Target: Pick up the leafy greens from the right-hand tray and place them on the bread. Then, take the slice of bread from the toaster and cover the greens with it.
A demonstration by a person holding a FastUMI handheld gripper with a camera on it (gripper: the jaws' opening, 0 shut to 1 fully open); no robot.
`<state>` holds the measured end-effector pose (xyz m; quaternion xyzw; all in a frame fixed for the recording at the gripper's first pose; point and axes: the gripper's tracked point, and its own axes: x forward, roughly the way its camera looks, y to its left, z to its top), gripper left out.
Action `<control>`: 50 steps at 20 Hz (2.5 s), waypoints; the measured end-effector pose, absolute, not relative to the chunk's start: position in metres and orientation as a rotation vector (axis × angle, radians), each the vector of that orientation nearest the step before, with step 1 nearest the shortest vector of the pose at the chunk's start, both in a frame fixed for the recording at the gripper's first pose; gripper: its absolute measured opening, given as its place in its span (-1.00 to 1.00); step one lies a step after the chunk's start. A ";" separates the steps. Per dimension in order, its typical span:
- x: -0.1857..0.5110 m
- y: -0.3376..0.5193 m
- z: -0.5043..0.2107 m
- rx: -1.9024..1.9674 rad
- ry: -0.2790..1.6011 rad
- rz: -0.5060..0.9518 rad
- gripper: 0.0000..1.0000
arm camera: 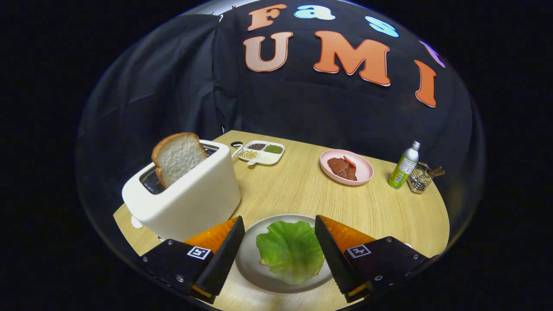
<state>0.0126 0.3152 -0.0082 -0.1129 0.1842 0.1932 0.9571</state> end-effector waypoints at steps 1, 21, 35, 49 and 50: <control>0.010 0.324 0.001 -0.229 0.362 0.402 0.96; 0.005 0.456 0.052 -0.205 0.290 0.454 0.96; 0.028 0.471 0.007 -0.251 0.359 0.409 -0.25; 0.009 0.467 0.059 -0.145 0.287 0.473 -0.67; 0.008 0.466 0.066 -0.137 0.278 0.474 -0.67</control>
